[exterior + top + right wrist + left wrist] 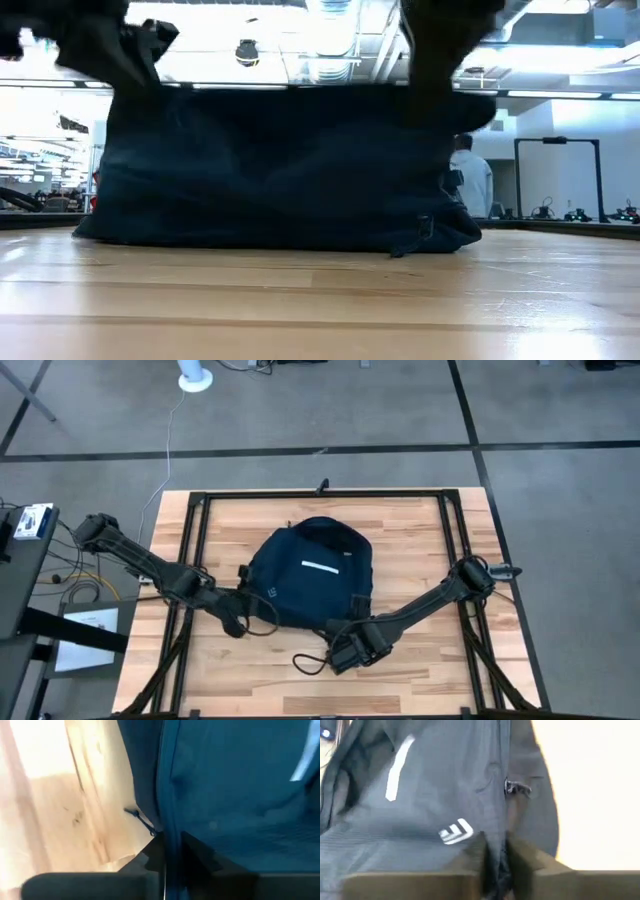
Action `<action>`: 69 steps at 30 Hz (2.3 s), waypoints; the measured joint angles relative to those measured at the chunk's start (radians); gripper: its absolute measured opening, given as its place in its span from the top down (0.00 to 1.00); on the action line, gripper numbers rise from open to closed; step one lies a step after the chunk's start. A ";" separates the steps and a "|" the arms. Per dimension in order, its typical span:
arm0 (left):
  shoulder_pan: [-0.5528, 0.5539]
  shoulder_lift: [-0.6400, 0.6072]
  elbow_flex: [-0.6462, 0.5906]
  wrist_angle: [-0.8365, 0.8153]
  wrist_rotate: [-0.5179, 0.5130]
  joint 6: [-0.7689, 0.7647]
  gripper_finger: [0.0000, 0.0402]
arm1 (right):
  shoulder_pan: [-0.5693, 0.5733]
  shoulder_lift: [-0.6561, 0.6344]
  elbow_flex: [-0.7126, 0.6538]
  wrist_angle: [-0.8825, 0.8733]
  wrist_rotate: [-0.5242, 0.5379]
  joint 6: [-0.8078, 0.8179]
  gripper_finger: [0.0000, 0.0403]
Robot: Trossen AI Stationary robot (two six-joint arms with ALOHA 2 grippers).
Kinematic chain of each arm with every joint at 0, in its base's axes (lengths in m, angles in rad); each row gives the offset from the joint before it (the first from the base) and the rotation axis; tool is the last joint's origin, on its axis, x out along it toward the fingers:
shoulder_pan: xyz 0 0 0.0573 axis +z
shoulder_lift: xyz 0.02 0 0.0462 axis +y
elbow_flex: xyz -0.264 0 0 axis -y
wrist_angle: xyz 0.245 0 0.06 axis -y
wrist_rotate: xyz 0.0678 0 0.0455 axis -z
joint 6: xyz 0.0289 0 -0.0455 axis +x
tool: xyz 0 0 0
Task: Unpack backpack
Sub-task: Close the blue backpack
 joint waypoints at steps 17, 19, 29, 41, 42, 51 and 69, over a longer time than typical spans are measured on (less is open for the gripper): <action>0.000 -0.115 0.000 0.062 0.078 -0.117 0.99 | -0.009 0.000 0.155 0.367 0.086 -0.296 0.81; 0.001 -0.114 0.009 0.063 0.079 -0.142 0.99 | -0.022 0.013 0.152 0.419 0.087 -0.356 0.81; 0.026 -0.115 0.033 0.099 0.068 -0.188 0.99 | -0.105 0.098 0.149 0.637 0.053 -0.325 0.81; 0.026 -0.114 0.033 0.110 0.056 -0.213 0.99 | -0.101 0.101 0.148 0.613 0.151 -0.265 0.81; 0.026 -0.114 0.033 0.110 0.056 -0.213 0.99 | -0.106 0.101 0.148 0.603 0.152 -0.255 0.80; 0.025 -0.111 0.033 0.131 0.055 -0.220 0.99 | -0.133 0.101 0.148 0.608 0.103 -0.220 0.53; 0.025 -0.110 0.034 0.029 0.025 -0.202 0.99 | -0.123 0.109 0.147 0.641 0.107 -0.241 0.98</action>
